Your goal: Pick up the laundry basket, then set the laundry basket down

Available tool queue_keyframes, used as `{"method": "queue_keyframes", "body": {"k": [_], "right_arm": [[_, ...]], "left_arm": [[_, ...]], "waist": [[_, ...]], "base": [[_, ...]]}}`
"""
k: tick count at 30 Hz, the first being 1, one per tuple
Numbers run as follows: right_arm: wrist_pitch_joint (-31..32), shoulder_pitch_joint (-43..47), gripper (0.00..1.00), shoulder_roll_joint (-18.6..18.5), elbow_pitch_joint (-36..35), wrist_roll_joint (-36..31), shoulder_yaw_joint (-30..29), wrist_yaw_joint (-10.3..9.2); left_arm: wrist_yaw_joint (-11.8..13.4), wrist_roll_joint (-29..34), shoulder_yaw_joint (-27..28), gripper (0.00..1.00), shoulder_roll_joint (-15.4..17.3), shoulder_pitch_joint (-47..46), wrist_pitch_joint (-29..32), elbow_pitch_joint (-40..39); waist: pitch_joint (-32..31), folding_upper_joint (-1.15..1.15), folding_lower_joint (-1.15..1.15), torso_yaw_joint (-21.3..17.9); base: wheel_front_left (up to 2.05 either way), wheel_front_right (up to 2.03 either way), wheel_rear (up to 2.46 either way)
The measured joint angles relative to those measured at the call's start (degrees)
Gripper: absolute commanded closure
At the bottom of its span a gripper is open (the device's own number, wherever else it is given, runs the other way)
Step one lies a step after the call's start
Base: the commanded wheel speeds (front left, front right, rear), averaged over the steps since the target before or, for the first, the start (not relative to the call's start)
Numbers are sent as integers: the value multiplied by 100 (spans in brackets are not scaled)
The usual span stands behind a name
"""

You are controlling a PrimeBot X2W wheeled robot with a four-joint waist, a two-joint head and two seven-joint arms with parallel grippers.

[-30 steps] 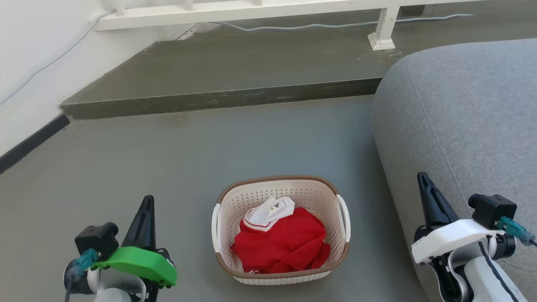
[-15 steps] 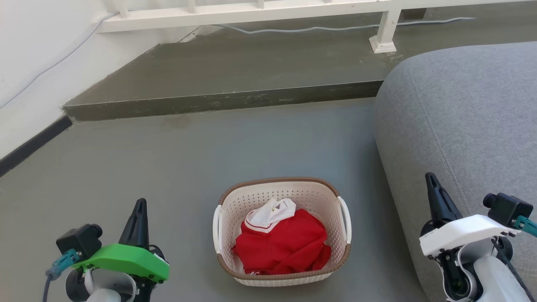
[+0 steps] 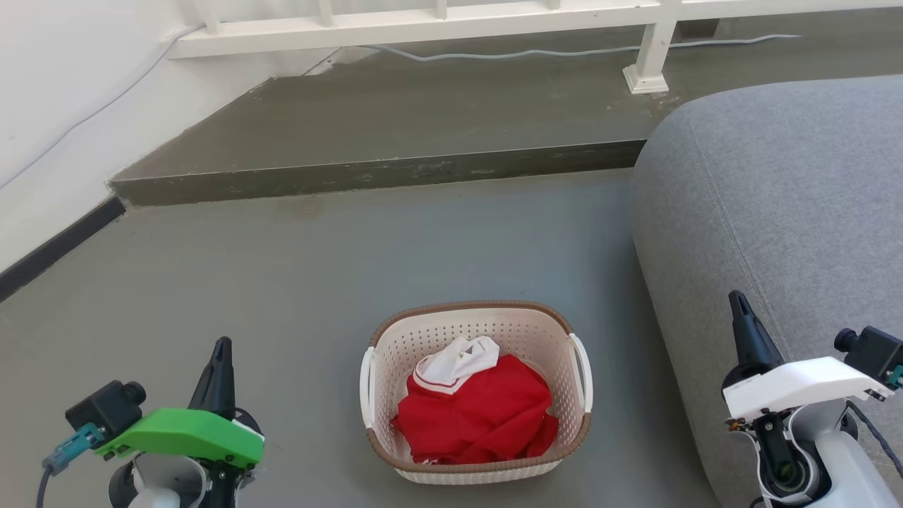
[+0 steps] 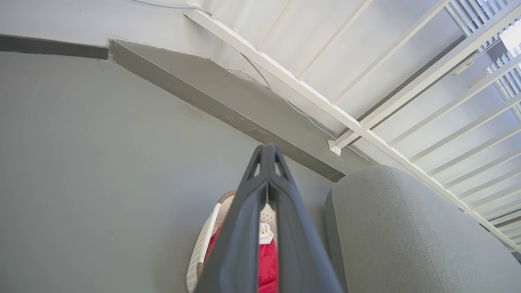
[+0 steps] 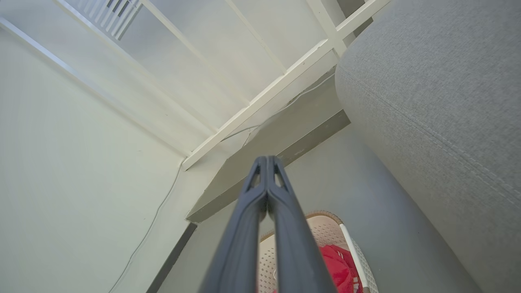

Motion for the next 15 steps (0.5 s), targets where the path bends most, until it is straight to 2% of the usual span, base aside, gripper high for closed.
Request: {"method": "queue_keyframes", "body": {"k": [15], "right_arm": [[293, -7, 100, 111, 11, 966, -277, 77]], "left_arm": [[-55, -964, 229, 100, -14, -1, 293, -7]], "waist": [[-42, 0, 0, 25]], "base": [[0, 0, 0]]}}
